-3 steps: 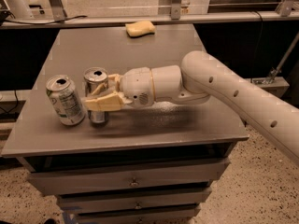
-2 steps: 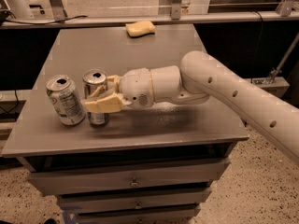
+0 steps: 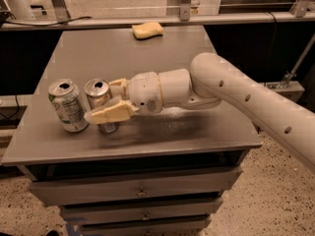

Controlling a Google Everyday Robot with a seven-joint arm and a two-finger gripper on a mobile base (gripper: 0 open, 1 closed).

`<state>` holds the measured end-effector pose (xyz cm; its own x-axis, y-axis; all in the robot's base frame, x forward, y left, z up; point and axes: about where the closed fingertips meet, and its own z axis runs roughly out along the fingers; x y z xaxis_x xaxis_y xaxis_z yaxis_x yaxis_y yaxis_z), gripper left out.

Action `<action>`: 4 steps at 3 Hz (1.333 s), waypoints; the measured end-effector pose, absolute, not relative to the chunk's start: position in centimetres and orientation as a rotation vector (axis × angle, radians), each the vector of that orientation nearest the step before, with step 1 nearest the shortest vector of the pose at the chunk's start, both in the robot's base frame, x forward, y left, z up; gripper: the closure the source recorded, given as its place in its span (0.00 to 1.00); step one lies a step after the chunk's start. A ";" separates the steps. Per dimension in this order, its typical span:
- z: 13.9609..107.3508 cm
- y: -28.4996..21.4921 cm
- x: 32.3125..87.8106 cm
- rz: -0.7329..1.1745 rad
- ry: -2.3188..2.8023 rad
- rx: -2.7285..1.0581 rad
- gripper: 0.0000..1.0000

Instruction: Move redbull can near 7up can

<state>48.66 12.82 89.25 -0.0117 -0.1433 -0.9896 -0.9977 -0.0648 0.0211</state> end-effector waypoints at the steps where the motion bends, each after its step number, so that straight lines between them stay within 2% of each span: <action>1: 89.2 12.8 48.7 1.195 1.294 -1.362 0.00; 2: 89.8 11.7 49.7 1.159 1.297 -1.351 0.00; 3: 91.4 7.7 52.6 1.075 1.304 -1.300 0.00; 4: 93.4 0.8 56.9 0.952 1.321 -1.245 0.00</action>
Offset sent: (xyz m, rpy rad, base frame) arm 0.0160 -0.0179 0.0070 -0.0140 -0.0364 -0.0457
